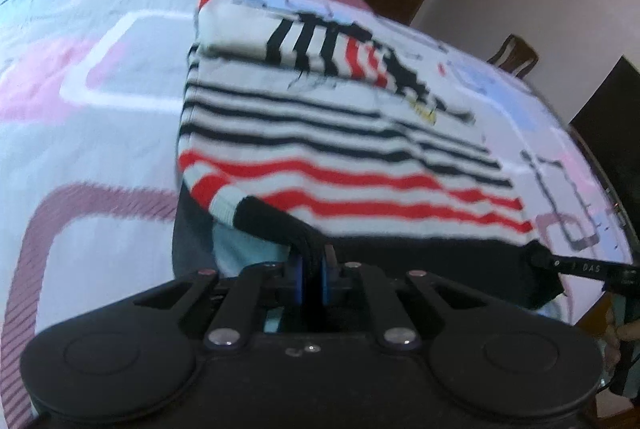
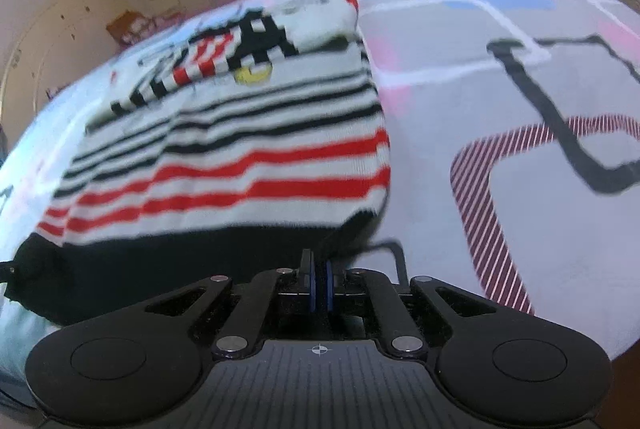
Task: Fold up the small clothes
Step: 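Grasp the black hem with both tools, then lift the hem with both tools and fold it toward the collar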
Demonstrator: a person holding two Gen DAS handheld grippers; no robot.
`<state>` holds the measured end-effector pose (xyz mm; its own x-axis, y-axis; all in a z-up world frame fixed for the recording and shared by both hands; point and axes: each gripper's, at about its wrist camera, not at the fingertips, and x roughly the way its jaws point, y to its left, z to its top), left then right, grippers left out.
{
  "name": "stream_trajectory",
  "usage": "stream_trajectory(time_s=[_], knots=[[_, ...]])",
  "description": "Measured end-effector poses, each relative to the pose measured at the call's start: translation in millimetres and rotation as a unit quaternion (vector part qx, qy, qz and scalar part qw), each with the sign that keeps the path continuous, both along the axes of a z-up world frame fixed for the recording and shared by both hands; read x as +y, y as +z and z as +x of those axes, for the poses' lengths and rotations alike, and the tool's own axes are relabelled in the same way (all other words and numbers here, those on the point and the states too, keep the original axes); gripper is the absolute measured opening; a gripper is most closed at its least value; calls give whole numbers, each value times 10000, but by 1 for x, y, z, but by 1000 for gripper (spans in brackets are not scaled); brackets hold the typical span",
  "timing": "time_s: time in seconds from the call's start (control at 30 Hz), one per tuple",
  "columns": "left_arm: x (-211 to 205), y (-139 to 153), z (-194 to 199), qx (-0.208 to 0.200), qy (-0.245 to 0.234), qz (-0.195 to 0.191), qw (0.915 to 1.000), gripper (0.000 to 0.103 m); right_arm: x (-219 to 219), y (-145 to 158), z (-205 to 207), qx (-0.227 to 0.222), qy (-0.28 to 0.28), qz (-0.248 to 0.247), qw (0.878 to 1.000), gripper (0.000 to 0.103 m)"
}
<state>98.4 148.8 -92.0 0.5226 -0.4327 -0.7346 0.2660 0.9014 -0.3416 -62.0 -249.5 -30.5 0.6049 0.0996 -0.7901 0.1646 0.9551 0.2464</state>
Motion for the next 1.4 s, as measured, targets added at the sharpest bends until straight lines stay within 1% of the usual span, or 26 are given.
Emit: stream_trajectory(time_s=[0.13,0.23,0.3,0.43,0.5,0.6,0.7,0.9,1.17,1.27,1.4], knots=[[-4,21,14,-279,6,-94,9996,8,-1,20,11,-291,50,3,9996,4],[-9,34,31,-523,56,-133,9985,8,-4,32,28,-525,95,14,9986,4],[-11,40,44,-615,112,-180,9979,8,-8,39,42,-713,93,57,9974,4],[-17,50,73,-764,251,-222,9965,8,-18,56,77,-1050,52,227,9942,4],[-20,53,91,-839,350,-248,9956,8,-22,61,96,-1187,87,223,9926,4],[-23,57,118,-945,473,-277,9940,8,-28,67,129,-1331,133,224,9908,4],[-28,61,143,-1055,530,-220,9928,8,-34,68,161,-1413,161,250,9895,4],[-39,60,196,-1151,640,-101,9912,8,-41,67,222,-1497,265,236,9881,4],[-50,47,262,-1096,866,38,9902,8,-50,55,300,-1438,229,300,9889,4],[-55,37,284,-977,928,141,9908,8,-50,44,328,-1297,234,302,9908,4],[-58,15,308,-643,1056,258,9920,8,-55,19,360,-971,109,381,9945,4]])
